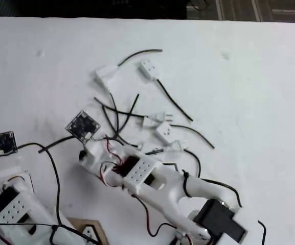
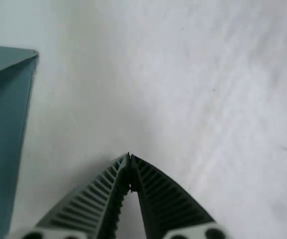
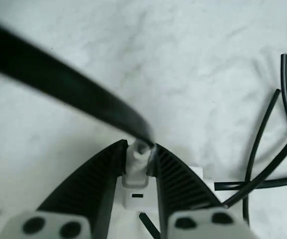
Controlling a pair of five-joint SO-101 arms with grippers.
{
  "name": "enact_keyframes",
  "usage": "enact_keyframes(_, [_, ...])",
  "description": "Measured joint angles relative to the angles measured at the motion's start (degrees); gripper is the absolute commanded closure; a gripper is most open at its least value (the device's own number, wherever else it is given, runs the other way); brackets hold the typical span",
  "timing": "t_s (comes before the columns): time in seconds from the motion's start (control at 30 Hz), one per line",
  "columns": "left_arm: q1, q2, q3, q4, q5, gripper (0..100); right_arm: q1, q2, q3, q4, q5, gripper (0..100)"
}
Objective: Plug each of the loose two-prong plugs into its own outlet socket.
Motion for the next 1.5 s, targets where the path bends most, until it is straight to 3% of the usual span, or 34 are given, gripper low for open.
enact_keyframes(0.83, [0.0,0.0,0.0,0.0,0.0,98,0.09,-6.95,4.57,0.79,0.09,98.1])
enact_keyframes(1.2, [0.0,0.0,0.0,0.0,0.0,98,0.09,-2.81,4.57,-2.11,3.16,98.1])
enact_keyframes(1.5, [0.0,0.0,0.0,0.0,0.0,98,0.09,-2.55,3.78,3.6,7.12,98.1])
